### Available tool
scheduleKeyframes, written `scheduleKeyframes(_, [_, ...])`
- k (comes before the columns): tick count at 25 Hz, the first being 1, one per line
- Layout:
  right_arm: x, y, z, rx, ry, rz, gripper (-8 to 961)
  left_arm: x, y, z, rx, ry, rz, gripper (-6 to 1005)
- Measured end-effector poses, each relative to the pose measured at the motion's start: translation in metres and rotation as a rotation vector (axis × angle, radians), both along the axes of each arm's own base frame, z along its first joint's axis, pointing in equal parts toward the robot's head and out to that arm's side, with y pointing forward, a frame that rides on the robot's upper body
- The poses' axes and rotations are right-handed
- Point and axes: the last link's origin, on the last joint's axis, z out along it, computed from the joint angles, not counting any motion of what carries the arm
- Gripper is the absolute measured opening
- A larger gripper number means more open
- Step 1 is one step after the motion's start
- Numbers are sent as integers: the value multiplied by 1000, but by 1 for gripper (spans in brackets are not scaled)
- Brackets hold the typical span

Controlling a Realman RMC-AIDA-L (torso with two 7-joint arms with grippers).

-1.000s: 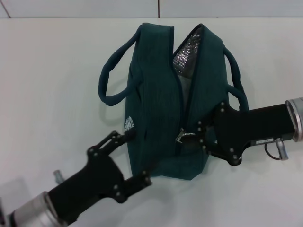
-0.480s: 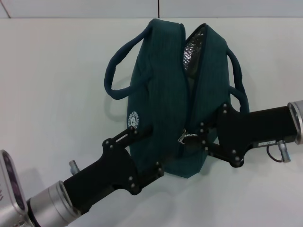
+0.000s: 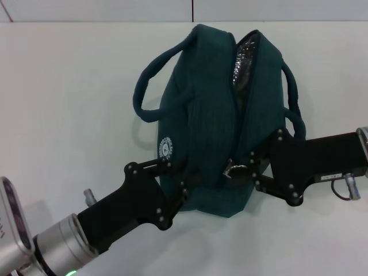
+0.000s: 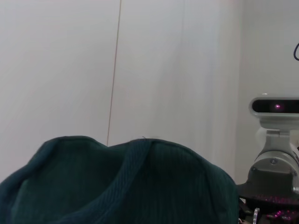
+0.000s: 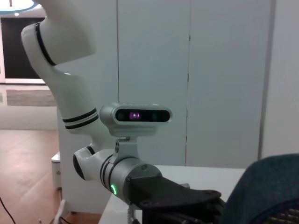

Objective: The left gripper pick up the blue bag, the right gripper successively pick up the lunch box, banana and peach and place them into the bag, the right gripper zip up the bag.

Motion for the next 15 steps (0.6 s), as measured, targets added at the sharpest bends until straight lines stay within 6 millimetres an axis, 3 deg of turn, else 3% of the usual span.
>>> scheduleKeyframes(2, [1, 1, 2, -28, -9, -38, 17, 1, 2, 0, 1, 3, -5, 296])
scheduleKeyframes(10, [-7, -3, 21, -182, 20, -124, 17, 5, 8, -1, -3, 12, -28, 102])
scheduleKeyframes(15, [-9, 1, 28, -159, 72, -165, 18, 7, 11, -2, -11, 22, -46, 77])
